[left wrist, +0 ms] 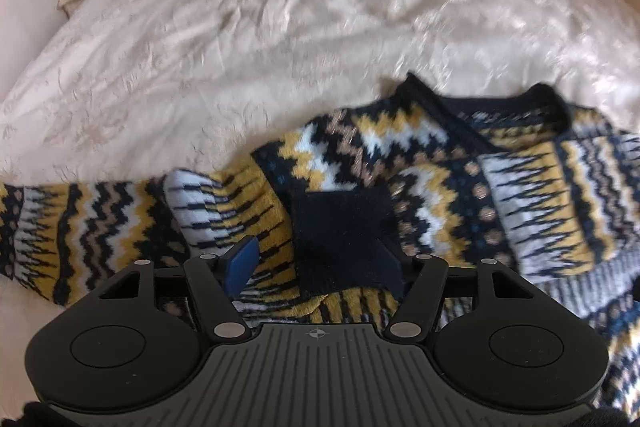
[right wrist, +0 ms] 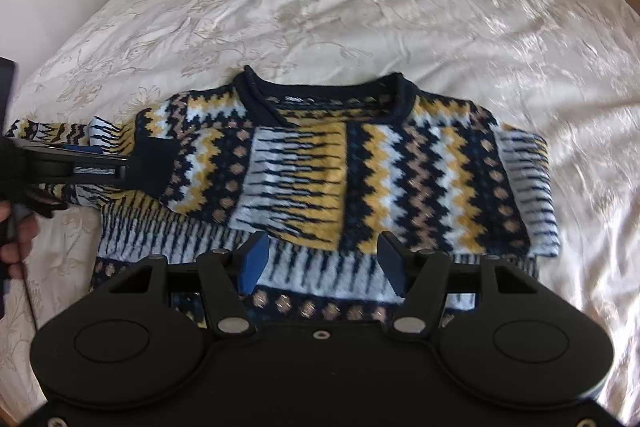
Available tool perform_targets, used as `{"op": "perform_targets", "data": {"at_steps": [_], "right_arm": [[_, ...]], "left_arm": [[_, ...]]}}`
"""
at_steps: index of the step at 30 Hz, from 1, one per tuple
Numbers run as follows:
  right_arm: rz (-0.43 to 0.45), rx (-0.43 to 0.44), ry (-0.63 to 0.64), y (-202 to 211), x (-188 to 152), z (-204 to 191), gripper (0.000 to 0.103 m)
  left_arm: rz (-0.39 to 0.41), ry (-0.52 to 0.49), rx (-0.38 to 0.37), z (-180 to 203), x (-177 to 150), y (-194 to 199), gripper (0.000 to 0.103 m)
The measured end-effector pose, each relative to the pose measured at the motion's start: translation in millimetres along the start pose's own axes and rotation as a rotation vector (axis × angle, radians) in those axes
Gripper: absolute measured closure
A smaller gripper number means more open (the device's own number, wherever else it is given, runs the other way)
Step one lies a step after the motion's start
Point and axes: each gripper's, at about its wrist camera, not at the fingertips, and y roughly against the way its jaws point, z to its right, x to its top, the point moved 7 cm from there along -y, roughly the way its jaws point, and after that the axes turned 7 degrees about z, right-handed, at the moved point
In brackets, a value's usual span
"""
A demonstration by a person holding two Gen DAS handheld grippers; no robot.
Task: Fold small clothes
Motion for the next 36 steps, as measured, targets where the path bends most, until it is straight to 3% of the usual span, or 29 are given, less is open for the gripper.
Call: {"op": "perform_targets", "data": {"at_steps": [5, 7, 12, 18, 24, 29, 31, 32, 36], "right_arm": [[-0.041, 0.011, -0.02, -4.6, -10.8, 13.0, 0.038], [-0.047, 0.014, -0.029, -6.8, -13.9, 16.5, 0.038], [-0.056, 0.035, -0.064, -11.7, -18.0, 22.4, 0.038], [-0.058, 0.056, -0.079, -14.2, -21.2, 28.1, 0.038], [-0.067, 0.064, -0.088, -16.4, -24.0, 34.6, 0.038], [-0.063, 0.073, -0.087, -16.2, -20.7, 36.7, 0.038], [-0.064, 0.076, -0.086, -16.9, -19.5, 36.7, 0.038], [-0.064, 0.078, -0.086, -17.0, -19.2, 36.6, 0.038], [-0.068, 0.082, -0.087, -17.2, -18.3, 37.2, 0.038]], "left_arm": [[-0.061, 0.054, 0.005, 0.7, -3.9, -19.0, 0.055], [-0.063, 0.053, 0.009, 5.3, -3.5, -21.0, 0.067], [-0.022, 0.003, 0.113, 13.2, 1.0, -14.0, 0.092], [-0.004, 0.067, 0.121, 6.9, 6.2, 5.9, 0.094], [0.024, 0.052, 0.141, 8.2, 10.9, 16.4, 0.098], [0.051, 0.076, 0.091, 13.0, 15.7, 21.0, 0.099], [0.021, 0.071, 0.049, 18.3, 13.7, 14.9, 0.096], [0.004, 0.063, 0.055, 19.5, 11.6, 10.4, 0.096], [-0.012, 0.041, 0.201, 10.7, 4.3, -3.0, 0.092]]}}
